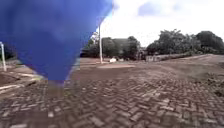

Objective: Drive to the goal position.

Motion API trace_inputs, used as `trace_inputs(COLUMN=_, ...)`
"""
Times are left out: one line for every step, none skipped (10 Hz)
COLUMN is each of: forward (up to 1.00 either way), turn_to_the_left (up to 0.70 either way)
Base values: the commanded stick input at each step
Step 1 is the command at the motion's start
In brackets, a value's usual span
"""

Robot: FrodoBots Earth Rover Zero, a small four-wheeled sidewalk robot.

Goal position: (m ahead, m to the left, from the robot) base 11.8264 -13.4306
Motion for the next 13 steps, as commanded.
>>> trace_inputs(forward=0.7, turn_to_the_left=-0.23)
trace_inputs(forward=0.7, turn_to_the_left=-0.13)
trace_inputs(forward=0.7, turn_to_the_left=0.0)
trace_inputs(forward=0.7, turn_to_the_left=0.0)
trace_inputs(forward=0.7, turn_to_the_left=0.0)
trace_inputs(forward=0.7, turn_to_the_left=0.0)
trace_inputs(forward=0.7, turn_to_the_left=0.0)
trace_inputs(forward=0.7, turn_to_the_left=0.0)
trace_inputs(forward=0.7, turn_to_the_left=0.0)
trace_inputs(forward=0.7, turn_to_the_left=0.0)
trace_inputs(forward=0.7, turn_to_the_left=0.0)
trace_inputs(forward=0.7, turn_to_the_left=0.0)
trace_inputs(forward=0.7, turn_to_the_left=0.0)
